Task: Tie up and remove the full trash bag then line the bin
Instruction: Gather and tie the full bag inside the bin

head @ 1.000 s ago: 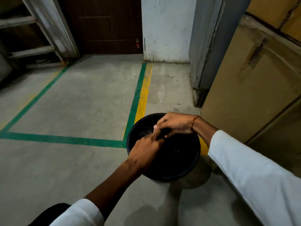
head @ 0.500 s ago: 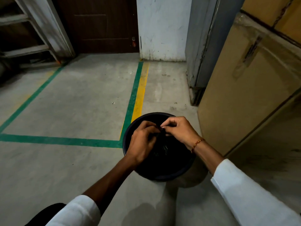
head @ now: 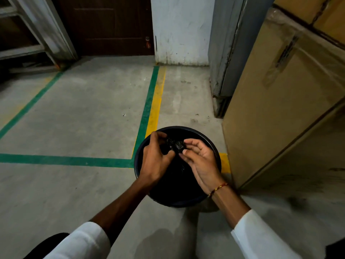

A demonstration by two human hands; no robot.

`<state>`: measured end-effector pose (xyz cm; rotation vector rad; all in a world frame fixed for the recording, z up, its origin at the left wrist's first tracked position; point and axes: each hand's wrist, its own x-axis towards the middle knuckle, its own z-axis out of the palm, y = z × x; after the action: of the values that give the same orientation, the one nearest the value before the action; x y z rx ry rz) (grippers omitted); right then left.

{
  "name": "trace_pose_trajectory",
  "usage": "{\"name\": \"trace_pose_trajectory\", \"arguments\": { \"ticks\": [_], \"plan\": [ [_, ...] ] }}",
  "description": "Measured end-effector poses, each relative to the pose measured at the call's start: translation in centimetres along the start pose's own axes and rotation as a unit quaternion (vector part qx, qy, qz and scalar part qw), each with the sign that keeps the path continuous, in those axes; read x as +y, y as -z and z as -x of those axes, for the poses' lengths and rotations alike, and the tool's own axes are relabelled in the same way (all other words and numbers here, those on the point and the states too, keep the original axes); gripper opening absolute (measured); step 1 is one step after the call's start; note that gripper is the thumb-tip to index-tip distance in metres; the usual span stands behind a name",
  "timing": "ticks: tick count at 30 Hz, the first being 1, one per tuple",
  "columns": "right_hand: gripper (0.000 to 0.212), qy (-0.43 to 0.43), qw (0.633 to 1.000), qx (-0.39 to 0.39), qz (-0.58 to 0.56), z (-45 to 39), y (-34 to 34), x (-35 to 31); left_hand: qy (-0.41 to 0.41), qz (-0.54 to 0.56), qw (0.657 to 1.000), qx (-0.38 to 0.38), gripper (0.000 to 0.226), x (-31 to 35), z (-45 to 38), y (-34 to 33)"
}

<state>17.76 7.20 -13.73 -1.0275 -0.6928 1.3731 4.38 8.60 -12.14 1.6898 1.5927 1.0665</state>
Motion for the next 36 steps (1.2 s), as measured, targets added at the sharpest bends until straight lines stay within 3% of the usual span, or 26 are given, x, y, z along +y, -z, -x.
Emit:
{"name": "trace_pose_trajectory", "arguments": {
  "ticks": [5, 11, 15, 24, 30, 36],
  "plan": [
    [0.026, 0.041, 0.993, -0.002, 0.108, -0.1, -0.1, 0.5, 0.027, 0.003, 0.999, -0.022, 0.018, -0.2, -0.5, 0.1],
    [0.035, 0.139, 0.932, -0.055, 0.330, 0.9, 0.3, 1.4, 0.043, -0.003, 0.999, -0.018, 0.014, 0.2, -0.6, 0.0],
    [0.033, 0.177, 0.888, 0.008, 0.425, 0.5, -0.3, 1.8, 0.025, -0.026, 0.999, -0.009, 0.003, 0.5, -0.2, -0.5],
    [0.011, 0.063, 0.959, 0.092, 0.261, 0.4, -0.9, 2.0, 0.065, 0.009, 0.997, -0.044, 0.016, 0.6, 0.0, -0.5],
    [0.010, 0.020, 0.968, 0.125, 0.218, 0.3, -0.5, 2.5, 0.156, 0.116, 0.975, -0.110, 0.007, 0.5, -0.1, -0.5],
    [0.016, 0.039, 0.975, 0.061, 0.210, 0.7, -0.4, 2.1, 0.189, 0.200, 0.952, -0.137, 0.007, 0.1, -0.8, 0.0]
  ]
}}
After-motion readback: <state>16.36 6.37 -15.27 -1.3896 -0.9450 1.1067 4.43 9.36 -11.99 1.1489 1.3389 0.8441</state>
